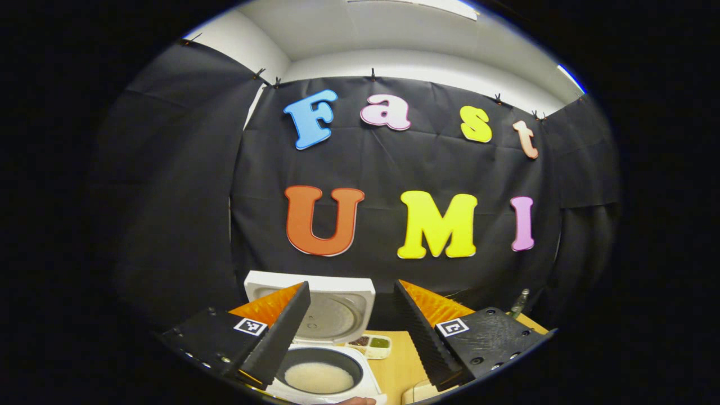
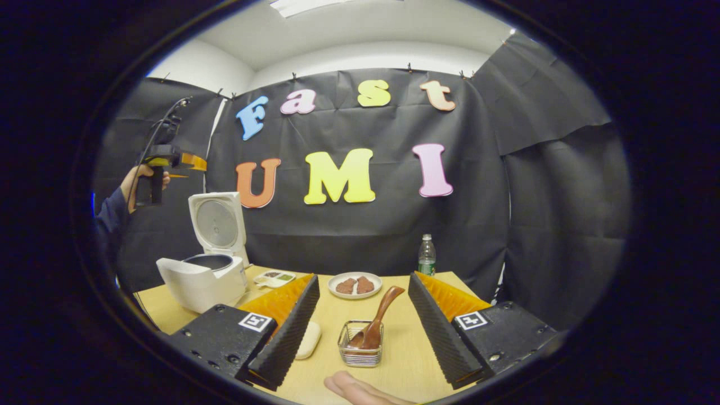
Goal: Close the left gripper, press the button to open the rice cooker; take a wooden spoon from the chopstick holder with the right hand, scoop a spoonful of rice and pour it into the rice cooker, then put the wooden spoon back into the chopstick holder.
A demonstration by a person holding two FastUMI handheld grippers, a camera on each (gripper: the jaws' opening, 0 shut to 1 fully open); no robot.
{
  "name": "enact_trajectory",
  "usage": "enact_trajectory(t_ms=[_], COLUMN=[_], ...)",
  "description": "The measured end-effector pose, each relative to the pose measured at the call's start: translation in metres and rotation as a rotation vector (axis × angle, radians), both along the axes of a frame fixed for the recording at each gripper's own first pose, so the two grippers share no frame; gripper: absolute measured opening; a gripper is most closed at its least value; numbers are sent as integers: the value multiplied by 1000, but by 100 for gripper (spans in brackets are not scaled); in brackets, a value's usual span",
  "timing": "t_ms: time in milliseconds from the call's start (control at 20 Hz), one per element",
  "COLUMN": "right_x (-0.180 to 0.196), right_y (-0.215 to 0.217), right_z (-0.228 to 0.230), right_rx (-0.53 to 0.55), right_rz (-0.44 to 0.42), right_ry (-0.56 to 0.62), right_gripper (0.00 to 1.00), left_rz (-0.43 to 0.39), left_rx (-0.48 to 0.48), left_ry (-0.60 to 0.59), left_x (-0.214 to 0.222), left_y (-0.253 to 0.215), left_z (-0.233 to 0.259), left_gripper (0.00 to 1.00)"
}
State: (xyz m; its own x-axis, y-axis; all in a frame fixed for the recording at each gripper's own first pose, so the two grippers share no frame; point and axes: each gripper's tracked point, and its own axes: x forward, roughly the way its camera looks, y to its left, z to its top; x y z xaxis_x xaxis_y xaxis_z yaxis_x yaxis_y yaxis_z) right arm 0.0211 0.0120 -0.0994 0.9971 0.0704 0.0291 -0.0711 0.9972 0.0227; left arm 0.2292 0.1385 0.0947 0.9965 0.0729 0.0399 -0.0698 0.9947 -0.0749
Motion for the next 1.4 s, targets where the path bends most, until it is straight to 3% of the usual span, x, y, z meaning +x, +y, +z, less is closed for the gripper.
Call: enact_trajectory(t_ms=[450, 700, 800, 1050, 1400], right_x=[-15, -16, -15, -16, -51], right_y=[14, 17, 19, 23, 46], right_z=[-2, -10, -13, -13, 2], right_rx=[-3, 5, 9, 6, 9], right_rz=[79, 56, 54, 44, 98], right_ry=[-20, -34, -26, -8, -53], right_gripper=[100, 99, 100, 100, 100], left_rz=[55, 91, 163, 136, 100], left_rx=[52, -36, 32, 53, 52], left_ry=[40, 106, 119, 134, 192], left_x=[110, 147, 153, 140, 101], left_y=[35, 61, 84, 82, 71], left_z=[-27, -55, -66, -71, -78], left_gripper=[94, 94, 95, 96, 96])
